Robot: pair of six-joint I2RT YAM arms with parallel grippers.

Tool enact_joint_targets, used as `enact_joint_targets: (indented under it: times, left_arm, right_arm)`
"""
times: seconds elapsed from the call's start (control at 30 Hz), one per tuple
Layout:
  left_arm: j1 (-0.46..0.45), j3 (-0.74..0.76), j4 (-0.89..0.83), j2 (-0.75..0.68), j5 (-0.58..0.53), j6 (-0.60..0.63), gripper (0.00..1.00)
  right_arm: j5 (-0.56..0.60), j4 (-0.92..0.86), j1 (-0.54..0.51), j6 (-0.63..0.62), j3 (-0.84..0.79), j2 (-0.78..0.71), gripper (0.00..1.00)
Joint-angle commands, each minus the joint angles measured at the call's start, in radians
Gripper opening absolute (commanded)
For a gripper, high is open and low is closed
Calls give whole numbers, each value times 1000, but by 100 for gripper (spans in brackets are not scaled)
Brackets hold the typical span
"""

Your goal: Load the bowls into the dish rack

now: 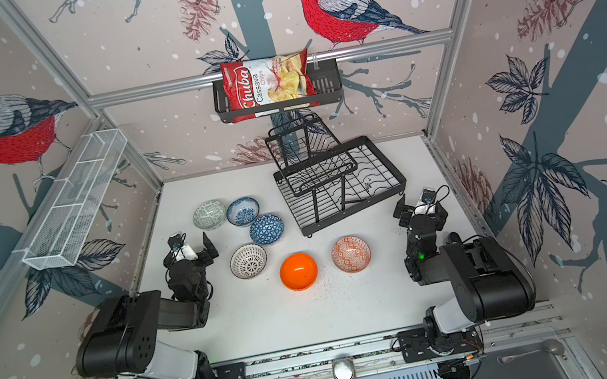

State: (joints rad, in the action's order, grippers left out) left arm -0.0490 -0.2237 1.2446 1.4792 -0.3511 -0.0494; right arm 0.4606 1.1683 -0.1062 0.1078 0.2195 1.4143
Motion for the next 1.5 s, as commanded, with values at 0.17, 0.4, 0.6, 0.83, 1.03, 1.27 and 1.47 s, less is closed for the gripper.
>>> enact_joint_targets:
  times: [0.17,0.4,0.6,0.83,1.03,1.27,1.47]
  left_arm:
    - [-7,-198,-581,-218,-212,-180,97]
    - [-43,-578,-1282,-171,-121,-459,97]
    - [-42,-768,-1527,-36,52,-523,97]
    - [-2,-908,-1630,97,126,-555,97]
    - [60,-961,-1662,215,244,-591,97]
    - [66,-938,-1585,277,287,-635,93]
    - [76,-938,-1554,308,239,-634,85]
  right_arm:
    - [181,-186,-12,56,54,-117,100]
    - [205,-437,-4,214,140,-189,100]
    - [87,-462,-6,234,129,-231,99]
    - [-8,-437,-16,235,113,-255,100]
    - [16,-399,-129,151,87,-329,100]
    - [-57,-464,-473,-11,155,-442,99]
    - [-32,-551,-622,-108,257,-393,100]
